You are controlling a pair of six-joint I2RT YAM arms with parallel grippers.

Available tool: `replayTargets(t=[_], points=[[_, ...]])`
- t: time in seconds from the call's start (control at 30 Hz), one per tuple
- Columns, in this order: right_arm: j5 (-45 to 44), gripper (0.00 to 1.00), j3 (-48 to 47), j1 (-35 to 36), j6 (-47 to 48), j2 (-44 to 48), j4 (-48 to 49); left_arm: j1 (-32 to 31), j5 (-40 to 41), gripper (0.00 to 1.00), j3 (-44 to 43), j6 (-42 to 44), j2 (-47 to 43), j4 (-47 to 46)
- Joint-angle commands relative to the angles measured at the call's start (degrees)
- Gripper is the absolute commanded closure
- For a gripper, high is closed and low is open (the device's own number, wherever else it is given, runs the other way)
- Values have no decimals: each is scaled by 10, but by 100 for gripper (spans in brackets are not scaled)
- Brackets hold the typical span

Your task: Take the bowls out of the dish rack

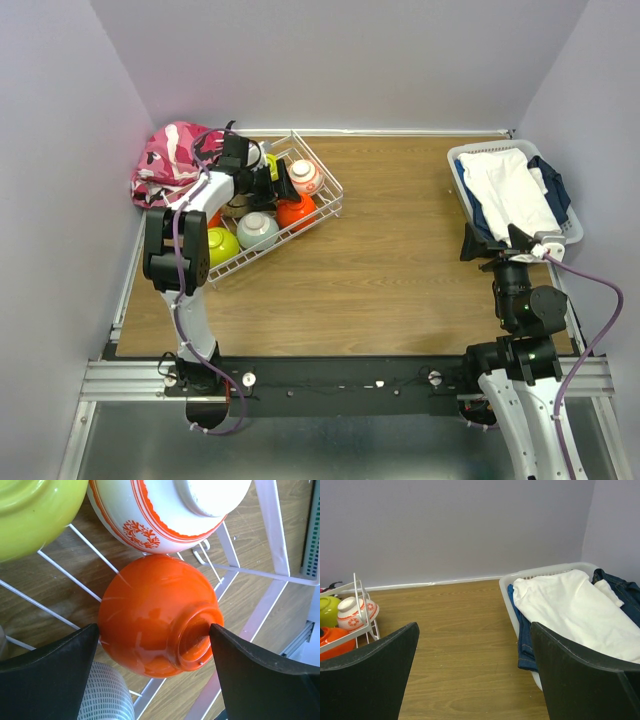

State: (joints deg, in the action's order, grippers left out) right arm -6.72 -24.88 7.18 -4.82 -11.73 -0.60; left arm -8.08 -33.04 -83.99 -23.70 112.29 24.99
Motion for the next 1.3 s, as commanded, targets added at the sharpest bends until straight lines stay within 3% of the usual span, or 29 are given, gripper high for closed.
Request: replayTargets(t=[0.0, 0.27, 0.67, 1.27], points=[[2, 0, 5, 3, 8, -4, -11, -10, -8, 1, 3, -13, 43, 22], [4, 0, 5, 5, 8, -8, -11, -9, -29, 1, 0, -27, 60, 37], [6, 0, 3, 5, 10, -8, -13, 1, -61, 2, 31, -82, 16, -8], [7, 0, 1, 5, 10, -16, -15, 15, -107, 26, 68, -148, -34, -79]])
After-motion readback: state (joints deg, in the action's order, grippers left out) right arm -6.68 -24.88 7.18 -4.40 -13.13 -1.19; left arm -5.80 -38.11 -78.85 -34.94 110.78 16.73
